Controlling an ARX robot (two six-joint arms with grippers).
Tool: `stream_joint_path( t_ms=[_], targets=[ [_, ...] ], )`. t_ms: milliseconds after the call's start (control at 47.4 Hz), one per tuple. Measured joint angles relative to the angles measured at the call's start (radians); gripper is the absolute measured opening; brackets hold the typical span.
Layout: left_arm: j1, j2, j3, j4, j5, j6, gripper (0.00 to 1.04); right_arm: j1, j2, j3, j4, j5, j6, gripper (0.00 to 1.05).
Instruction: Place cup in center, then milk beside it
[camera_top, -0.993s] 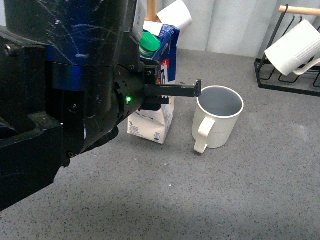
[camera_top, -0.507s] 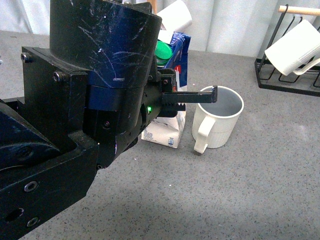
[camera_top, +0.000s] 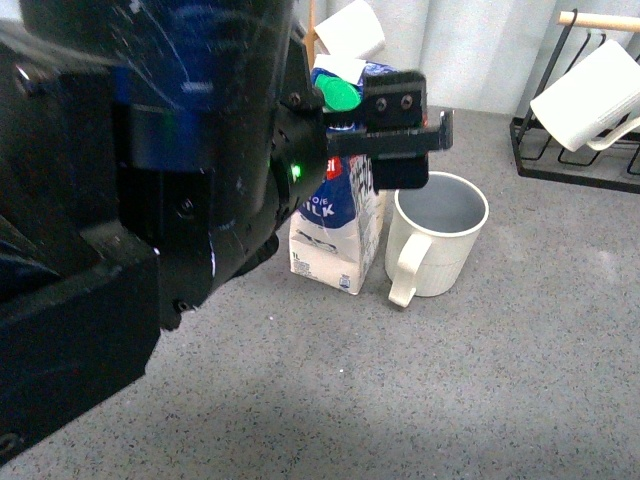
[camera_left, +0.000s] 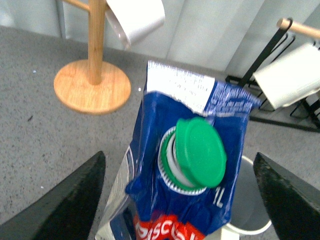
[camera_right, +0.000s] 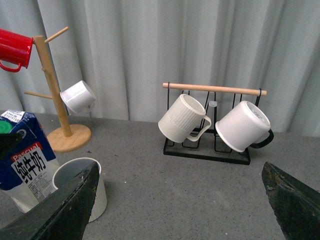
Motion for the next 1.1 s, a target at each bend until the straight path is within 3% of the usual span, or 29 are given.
stream_joint_path(
  t_ms=[84, 443, 612, 781, 1098],
  targets=[
    [0.018, -0.037, 0.000, -0.002, 0.002, -0.010, 1.00, 0.000, 0.000, 0.000, 0.000, 0.000, 0.000, 0.95],
    [0.237, -0.126, -0.093, -0.045, 0.007, -0.025, 0.98, 0.000, 0.000, 0.000, 0.000, 0.000, 0.000, 0.95],
    [0.283, -0.144, -0.119, -0.060, -0.019, -0.018, 0.98, 0.000, 0.000, 0.000, 0.000, 0.000, 0.000, 0.95],
    [0.325, -0.142, -0.270, 0.322, 0.050, 0.212, 0.73, 0.000, 0.000, 0.000, 0.000, 0.000, 0.000, 0.95],
    [0.416, -0.371, -0.475, 0.336, 0.131, 0.309, 0.28, 0.000, 0.000, 0.000, 0.000, 0.000, 0.000, 0.95]
  ],
)
